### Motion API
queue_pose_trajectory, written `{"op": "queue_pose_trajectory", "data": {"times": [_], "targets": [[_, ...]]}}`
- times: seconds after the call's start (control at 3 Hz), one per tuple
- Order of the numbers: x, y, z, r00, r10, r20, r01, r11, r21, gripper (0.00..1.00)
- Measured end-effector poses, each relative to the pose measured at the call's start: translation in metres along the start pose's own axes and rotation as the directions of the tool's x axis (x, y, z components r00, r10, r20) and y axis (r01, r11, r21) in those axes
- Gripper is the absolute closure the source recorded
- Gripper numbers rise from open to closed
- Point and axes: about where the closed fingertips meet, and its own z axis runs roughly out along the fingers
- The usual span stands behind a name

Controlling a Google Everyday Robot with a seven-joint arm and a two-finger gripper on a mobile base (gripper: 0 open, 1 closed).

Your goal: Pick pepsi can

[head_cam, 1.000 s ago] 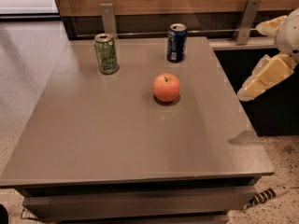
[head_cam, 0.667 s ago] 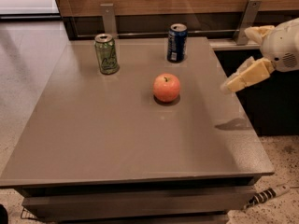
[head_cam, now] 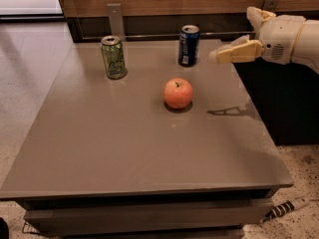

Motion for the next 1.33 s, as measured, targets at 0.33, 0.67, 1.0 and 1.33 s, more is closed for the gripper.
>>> {"op": "queue_pose_trajectory", "data": {"times": [0.33,0.67,1.0,1.33], "targets": [[0.002,-0.006,0.014,1.0,0.001,0.01,-0.001,1.0,-0.009,0.0],[0.011,-0.023,0.047,0.999,0.014,0.039,-0.012,0.9995,-0.028,0.0],[0.026,-0.038,0.081,0.997,0.051,0.055,-0.049,0.9978,-0.045,0.0],[0.046,-0.044,0.11,0.994,0.095,0.054,-0.092,0.9943,-0.053,0.0]]}}
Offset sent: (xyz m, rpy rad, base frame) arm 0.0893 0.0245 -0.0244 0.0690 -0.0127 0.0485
